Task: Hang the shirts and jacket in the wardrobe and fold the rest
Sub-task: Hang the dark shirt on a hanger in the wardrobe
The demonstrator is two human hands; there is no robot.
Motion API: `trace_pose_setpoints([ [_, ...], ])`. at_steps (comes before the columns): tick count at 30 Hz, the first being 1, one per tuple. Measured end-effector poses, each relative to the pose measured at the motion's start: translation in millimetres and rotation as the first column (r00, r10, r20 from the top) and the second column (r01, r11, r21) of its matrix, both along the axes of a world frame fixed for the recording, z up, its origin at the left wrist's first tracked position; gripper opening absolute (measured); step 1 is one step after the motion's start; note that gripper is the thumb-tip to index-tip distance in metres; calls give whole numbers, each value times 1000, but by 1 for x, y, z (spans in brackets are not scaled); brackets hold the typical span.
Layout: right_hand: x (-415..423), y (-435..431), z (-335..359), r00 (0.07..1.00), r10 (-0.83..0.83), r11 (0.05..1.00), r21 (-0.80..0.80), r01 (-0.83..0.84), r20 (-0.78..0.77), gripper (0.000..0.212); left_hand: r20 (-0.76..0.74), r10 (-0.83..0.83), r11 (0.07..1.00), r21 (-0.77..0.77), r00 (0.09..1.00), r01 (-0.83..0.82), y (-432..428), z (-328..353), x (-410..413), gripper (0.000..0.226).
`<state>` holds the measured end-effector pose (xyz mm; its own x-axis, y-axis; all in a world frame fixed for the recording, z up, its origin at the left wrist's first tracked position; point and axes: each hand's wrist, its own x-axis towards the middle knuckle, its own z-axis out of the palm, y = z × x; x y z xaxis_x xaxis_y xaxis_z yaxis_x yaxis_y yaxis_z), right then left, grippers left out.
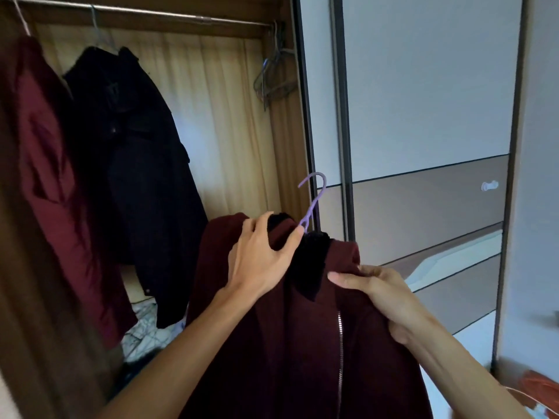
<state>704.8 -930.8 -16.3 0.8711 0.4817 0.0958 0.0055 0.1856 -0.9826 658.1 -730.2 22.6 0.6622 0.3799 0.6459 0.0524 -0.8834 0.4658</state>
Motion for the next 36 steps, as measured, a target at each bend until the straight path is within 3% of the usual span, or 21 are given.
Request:
trace_pose_setpoints([
  [4, 18, 22, 36, 984, 128, 978, 182, -105, -120, 41, 28, 84, 996, -27, 996, -83, 13, 12, 0, 84],
  [9, 41, 72, 87, 980, 173, 948, 285, -140, -94, 47, -135, 16, 999, -27, 991, -20, 42, 39, 20, 110],
  [13, 62, 111, 131, 986, 164, 943, 288, -167, 36, 41, -30, -192, 972, -144, 981, 186, 75, 70, 44, 99],
  [16, 77, 136, 157, 976, 166, 948, 251, -197, 141, 45, 49, -233, 960, -146, 971, 237, 102, 96, 65, 93],
  [22, 108, 192, 210, 947, 21, 970, 222, -97, 321, 38, 108, -196, 978, -53, 975, 202, 152, 137, 104, 76],
  [27, 140, 241, 266, 924, -13, 974, 213, -74, 382, 51, 164, -124, 992, 3, 979, 125, 194, 176, 135, 74],
  [31, 169, 280, 315, 891, -44, 957, 275, -93, 453, 37, 156, -62, 994, -78, 986, 75, 220, 210, 157, 86],
  [33, 185, 298, 338, 888, -36, 955, 279, -105, 458, 48, 209, -23, 997, -74, 978, 39, 233, 219, 168, 91],
  [36, 206, 321, 372, 873, -73, 938, 331, -104, 483, 47, 336, -5, 996, 85, 942, -25, 250, 225, 183, 85],
])
